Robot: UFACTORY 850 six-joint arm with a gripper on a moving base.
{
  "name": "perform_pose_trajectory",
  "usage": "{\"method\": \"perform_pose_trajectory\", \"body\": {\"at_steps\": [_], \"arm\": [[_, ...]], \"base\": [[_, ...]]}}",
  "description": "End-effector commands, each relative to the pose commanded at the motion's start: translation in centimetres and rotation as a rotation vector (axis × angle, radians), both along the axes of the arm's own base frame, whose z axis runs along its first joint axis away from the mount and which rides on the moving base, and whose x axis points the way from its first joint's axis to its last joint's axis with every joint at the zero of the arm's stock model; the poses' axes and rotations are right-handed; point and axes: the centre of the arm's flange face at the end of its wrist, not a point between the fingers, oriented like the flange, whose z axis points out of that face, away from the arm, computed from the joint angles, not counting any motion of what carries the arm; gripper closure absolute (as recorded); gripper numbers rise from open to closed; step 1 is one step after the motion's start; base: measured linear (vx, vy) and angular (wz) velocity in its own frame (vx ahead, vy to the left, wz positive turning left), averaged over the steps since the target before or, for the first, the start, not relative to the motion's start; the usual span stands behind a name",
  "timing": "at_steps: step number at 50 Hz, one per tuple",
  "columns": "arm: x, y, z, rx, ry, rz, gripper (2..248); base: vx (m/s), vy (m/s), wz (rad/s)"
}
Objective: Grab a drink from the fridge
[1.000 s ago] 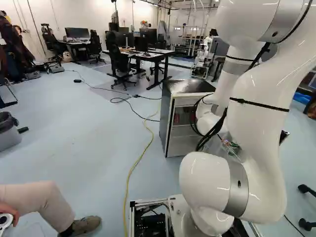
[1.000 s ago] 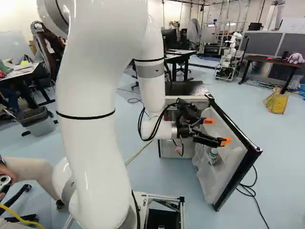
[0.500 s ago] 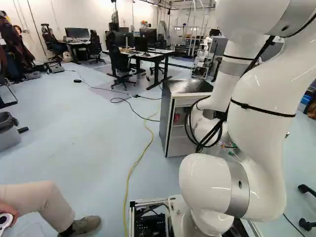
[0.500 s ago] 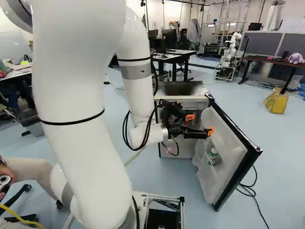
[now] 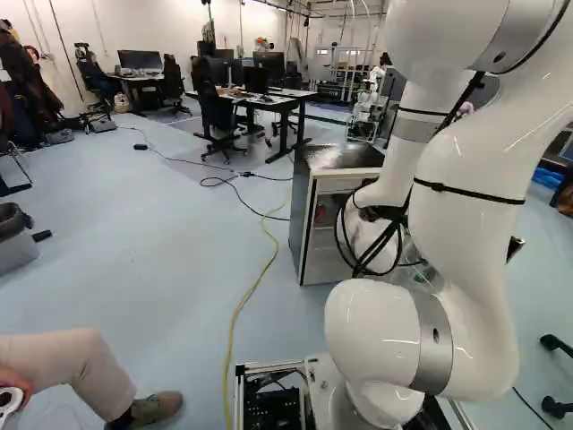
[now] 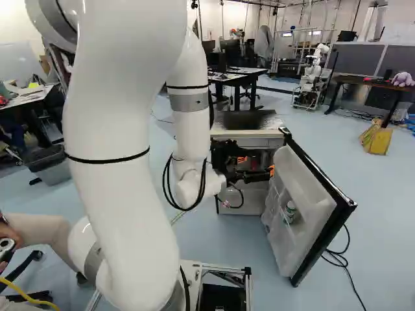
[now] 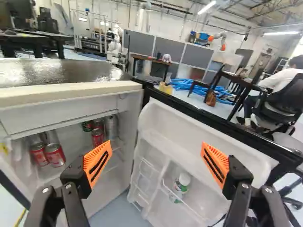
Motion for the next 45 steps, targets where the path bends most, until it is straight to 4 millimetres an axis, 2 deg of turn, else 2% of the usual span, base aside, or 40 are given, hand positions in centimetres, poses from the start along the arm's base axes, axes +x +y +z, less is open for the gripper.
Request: {"method": "perform_pose_trajectory", "body": {"at_steps": [34,45], "arm": [[1.9,2.4,-3.9,0.095,0.108,0.339,3],[2.5,2.1,-5.2,0.118,0.136,0.365,3]], "base": [[0.000,0.000,0.000],[0.000,0.000,0.000]]}}
